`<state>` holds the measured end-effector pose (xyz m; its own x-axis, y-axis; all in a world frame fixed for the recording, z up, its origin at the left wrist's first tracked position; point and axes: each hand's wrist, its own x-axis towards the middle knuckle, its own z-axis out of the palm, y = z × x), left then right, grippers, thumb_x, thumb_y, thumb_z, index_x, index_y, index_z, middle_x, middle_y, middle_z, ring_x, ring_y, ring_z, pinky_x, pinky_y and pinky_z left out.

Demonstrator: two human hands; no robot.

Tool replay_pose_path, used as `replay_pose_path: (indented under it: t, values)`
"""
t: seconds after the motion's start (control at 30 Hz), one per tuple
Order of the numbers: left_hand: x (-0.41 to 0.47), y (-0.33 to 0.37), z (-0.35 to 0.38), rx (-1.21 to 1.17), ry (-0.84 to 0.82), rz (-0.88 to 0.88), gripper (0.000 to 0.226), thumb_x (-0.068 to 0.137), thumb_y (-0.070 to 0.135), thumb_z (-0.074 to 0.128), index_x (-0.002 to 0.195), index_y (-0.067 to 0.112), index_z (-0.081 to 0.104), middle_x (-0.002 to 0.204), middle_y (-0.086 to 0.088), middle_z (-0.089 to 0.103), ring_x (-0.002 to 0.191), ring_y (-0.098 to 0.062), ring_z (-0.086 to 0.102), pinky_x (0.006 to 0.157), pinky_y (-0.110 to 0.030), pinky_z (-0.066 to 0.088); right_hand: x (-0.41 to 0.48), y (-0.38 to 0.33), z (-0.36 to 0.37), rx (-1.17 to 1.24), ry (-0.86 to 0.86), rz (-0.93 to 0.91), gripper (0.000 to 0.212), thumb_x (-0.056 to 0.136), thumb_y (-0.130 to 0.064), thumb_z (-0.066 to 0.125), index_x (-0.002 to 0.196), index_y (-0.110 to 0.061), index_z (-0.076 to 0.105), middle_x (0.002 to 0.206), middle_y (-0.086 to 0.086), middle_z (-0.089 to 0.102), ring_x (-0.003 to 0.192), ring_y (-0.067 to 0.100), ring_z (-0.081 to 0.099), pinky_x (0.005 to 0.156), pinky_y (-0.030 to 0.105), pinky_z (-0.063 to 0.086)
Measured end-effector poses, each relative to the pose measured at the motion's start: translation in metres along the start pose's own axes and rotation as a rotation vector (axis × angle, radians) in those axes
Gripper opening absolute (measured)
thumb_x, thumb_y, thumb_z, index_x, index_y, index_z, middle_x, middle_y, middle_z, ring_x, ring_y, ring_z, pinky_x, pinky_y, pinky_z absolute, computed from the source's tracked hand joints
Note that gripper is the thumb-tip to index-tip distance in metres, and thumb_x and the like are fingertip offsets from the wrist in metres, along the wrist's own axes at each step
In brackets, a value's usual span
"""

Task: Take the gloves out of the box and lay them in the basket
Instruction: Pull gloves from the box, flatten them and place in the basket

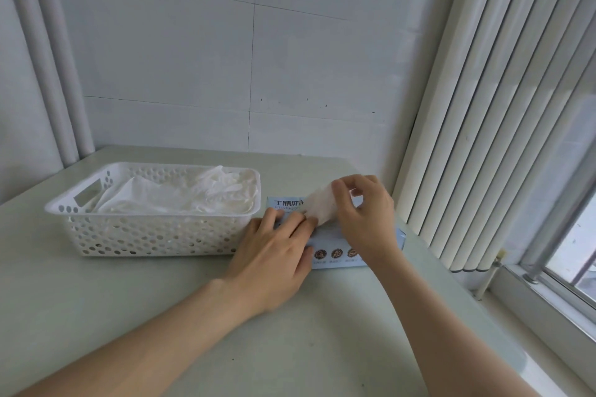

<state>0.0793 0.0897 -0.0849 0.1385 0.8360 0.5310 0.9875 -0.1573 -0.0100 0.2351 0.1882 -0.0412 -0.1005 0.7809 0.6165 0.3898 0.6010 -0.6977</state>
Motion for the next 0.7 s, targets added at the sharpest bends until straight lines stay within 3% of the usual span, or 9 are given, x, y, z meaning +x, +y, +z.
replay_pose_path:
  t: [0.1,0.2,0.27,0.43,0.57,0.63,0.7]
  values:
    - [0.001,0.002,-0.003,0.006,-0.002,-0.011,0.047,0.103,0.046,0.030,0.137,0.026,0.055,0.132,0.013,0.053,0.117,-0.024,0.046,0.090,-0.043,0.048,0.002,-0.004,-0.001,0.105,0.137,0.044,0.014,0.105,-0.031,0.061,0.096,-0.028,0.072,0.101,-0.005,0.063,0.088,0.006,0.057,0.076,0.015,0.042]
    - [0.001,0.001,-0.002,0.002,-0.011,-0.004,0.048,0.102,0.047,0.030,0.136,0.026,0.056,0.134,0.012,0.052,0.117,-0.023,0.046,0.091,-0.042,0.048,0.007,-0.007,-0.005,0.234,0.305,0.102,0.018,0.108,-0.033,0.055,0.095,-0.028,0.065,0.083,-0.003,0.062,0.074,0.014,0.056,0.070,0.029,0.047]
    - [0.001,0.002,-0.003,0.016,-0.021,-0.011,0.048,0.102,0.047,0.029,0.136,0.025,0.055,0.135,0.010,0.050,0.116,-0.023,0.045,0.091,-0.042,0.048,0.009,-0.009,-0.009,0.261,0.410,0.094,0.018,0.110,-0.036,0.051,0.097,-0.028,0.061,0.082,0.000,0.060,0.075,0.020,0.056,0.070,0.037,0.050]
    - [0.002,0.003,-0.003,0.041,-0.022,-0.015,0.050,0.101,0.047,0.026,0.133,0.021,0.056,0.138,0.005,0.048,0.111,-0.025,0.047,0.087,-0.043,0.049,0.003,-0.039,-0.018,0.278,0.591,-0.034,0.018,0.113,-0.028,0.047,0.100,-0.014,0.049,0.080,-0.006,0.044,0.068,0.002,0.043,0.067,0.015,0.039]
    - [0.001,0.002,-0.004,0.003,-0.017,-0.019,0.047,0.101,0.045,0.030,0.133,0.022,0.054,0.137,0.005,0.046,0.118,-0.027,0.046,0.093,-0.044,0.047,-0.011,-0.063,-0.014,0.239,0.529,-0.157,0.018,0.111,-0.025,0.051,0.096,-0.014,0.048,0.075,-0.009,0.047,0.066,0.005,0.046,0.063,0.019,0.039]
    - [0.000,-0.001,-0.003,-0.064,0.050,0.013,0.042,0.098,0.040,0.041,0.131,0.020,0.056,0.135,0.002,0.048,0.128,-0.029,0.044,0.099,-0.044,0.045,-0.016,-0.069,-0.009,0.260,0.432,-0.125,0.021,0.107,-0.025,0.059,0.090,-0.015,0.051,0.069,-0.006,0.051,0.060,0.010,0.048,0.057,0.029,0.042]
    - [0.000,-0.002,-0.007,-0.246,0.161,0.031,0.033,0.091,0.029,0.050,0.121,0.018,0.059,0.124,0.004,0.052,0.123,-0.023,0.045,0.099,-0.035,0.043,-0.020,-0.071,-0.004,0.302,0.347,-0.057,0.023,0.102,-0.025,0.063,0.084,-0.014,0.053,0.069,-0.002,0.055,0.060,0.017,0.052,0.058,0.036,0.045]
